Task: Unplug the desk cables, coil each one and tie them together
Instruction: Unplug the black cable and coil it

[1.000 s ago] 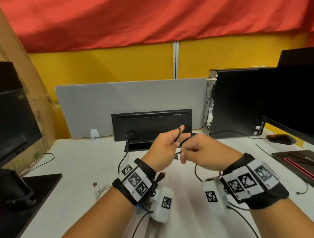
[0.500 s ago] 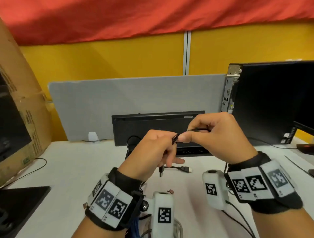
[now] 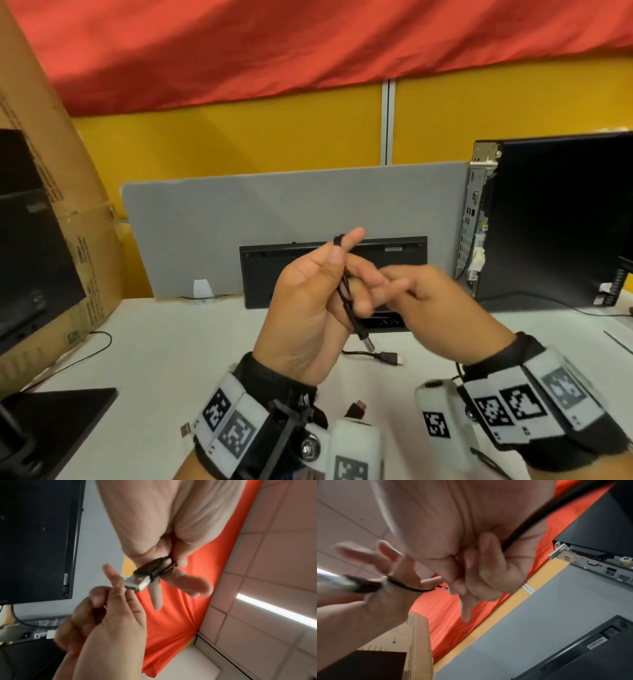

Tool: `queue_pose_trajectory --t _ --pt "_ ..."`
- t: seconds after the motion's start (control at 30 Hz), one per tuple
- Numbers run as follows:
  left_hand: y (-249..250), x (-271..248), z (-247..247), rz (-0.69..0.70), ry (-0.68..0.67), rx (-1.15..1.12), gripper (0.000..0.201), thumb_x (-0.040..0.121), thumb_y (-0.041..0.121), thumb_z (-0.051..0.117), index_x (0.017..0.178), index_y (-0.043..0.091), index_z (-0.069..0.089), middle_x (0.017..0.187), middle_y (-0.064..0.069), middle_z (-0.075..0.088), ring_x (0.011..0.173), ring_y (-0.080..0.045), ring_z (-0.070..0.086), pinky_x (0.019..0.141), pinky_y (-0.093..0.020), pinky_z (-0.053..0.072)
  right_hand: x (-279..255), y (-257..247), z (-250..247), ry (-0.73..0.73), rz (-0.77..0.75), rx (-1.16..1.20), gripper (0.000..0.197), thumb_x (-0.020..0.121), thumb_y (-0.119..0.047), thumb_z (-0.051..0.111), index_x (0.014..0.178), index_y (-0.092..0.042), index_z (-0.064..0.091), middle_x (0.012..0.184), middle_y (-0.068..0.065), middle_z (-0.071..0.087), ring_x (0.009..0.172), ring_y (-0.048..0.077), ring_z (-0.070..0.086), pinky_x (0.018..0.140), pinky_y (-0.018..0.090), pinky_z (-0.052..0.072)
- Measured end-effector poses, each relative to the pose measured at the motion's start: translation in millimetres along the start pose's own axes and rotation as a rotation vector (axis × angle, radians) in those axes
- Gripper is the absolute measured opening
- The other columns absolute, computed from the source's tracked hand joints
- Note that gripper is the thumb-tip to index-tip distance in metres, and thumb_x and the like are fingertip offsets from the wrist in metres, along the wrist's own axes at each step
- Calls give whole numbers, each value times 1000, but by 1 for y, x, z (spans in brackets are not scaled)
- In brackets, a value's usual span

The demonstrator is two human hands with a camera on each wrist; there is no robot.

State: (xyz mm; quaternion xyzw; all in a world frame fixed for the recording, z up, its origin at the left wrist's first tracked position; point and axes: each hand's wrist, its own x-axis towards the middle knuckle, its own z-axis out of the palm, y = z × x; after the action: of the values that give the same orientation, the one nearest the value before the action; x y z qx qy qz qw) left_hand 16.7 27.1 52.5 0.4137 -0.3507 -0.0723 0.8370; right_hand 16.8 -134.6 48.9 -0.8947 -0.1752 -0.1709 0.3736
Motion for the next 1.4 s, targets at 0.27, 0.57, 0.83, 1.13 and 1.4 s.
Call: queue_pose_trajectory --t 0.27,0.57,0.83,1.13,1.4 --pt "4 2 -13 43 150 274 40 104 13 31 144 11 34 113 -17 70 107 -32 67 101 -49 47 -11 -20 4 -229 7 -169 29 97 -37 48 77 -29 68 57 -15 60 52 3 54 53 18 41" --pt "-4 -4 -5 -168 87 527 34 101 -2 37 115 11 66 108 -20 71 112 -27 65 105 -44 45 -19 -31 -25 -27 -75 -225 16 88 -24 64 73 -21 70 54 -21 57 51 0 51 47 12 36" --pt "-4 -7 0 -279 -155 446 37 103 5 31 99 -24 52 54 -12 46 53 -8 53 103 -59 42 -10 -12 -29 277 -185 197 11 86 -9 68 94 -10 76 84 -4 73 83 6 70 81 21 54" --pt "0 -5 -4 -192 -173 58 40 102 10 29 128 -18 42 51 2 48 43 -5 47 107 -60 36 -1 6 -10 182 -80 36 29 102 -21 41 91 -30 66 74 -22 64 75 -5 57 71 25 45" --pt "-6 -1 -4 6 56 19 41 105 14 29 143 -1 24 132 -18 59 100 -34 69 92 -50 53 -8 -10 8 -270 102 -120 26 100 -34 43 88 -33 67 82 -16 61 73 -2 56 70 22 43"
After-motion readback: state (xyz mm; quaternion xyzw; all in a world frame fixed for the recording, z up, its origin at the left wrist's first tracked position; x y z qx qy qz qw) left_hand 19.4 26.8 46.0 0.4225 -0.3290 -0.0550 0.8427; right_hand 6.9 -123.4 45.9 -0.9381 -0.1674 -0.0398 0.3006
